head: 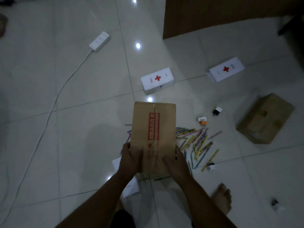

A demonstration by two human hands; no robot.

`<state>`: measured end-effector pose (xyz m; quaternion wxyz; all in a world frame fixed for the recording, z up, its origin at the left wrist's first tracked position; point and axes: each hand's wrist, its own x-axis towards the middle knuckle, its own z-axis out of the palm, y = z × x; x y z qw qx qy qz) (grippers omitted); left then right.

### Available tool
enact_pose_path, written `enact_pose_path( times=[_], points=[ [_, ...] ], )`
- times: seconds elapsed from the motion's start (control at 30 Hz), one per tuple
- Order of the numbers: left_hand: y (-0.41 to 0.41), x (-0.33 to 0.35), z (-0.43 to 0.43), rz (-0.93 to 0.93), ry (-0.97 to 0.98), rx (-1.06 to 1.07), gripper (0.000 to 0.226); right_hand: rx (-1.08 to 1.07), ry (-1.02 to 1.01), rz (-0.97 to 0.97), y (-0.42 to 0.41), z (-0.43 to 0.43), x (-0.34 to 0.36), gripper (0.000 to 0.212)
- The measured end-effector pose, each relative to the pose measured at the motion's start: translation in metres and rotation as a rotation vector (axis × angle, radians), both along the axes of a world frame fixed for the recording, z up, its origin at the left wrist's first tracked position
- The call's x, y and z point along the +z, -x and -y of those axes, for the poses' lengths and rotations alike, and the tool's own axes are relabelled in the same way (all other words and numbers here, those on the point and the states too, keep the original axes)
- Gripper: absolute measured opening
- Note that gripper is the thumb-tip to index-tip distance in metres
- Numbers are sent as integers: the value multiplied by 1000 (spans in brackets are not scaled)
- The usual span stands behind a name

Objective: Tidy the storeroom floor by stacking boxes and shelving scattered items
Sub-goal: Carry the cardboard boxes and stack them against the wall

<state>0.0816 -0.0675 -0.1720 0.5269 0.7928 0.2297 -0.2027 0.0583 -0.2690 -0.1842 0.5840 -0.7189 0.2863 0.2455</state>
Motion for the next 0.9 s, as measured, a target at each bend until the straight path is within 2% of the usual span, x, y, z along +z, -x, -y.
enact_pose_path(
  times=[0.27,0.53,0.8,0.9],
  points=[
    [-10,216,51,176,22,-118,58,-289,180,207,15,34,211,65],
    [17,421,161,388,100,-417,50,-563,412,388,95,113,424,61],
    [100,518,342,479,200,-693,51,-971,658,413,228,240,539,68],
    [148,545,417,515,260,-793,39,-1085,720,392,284,297,569,65]
  ],
)
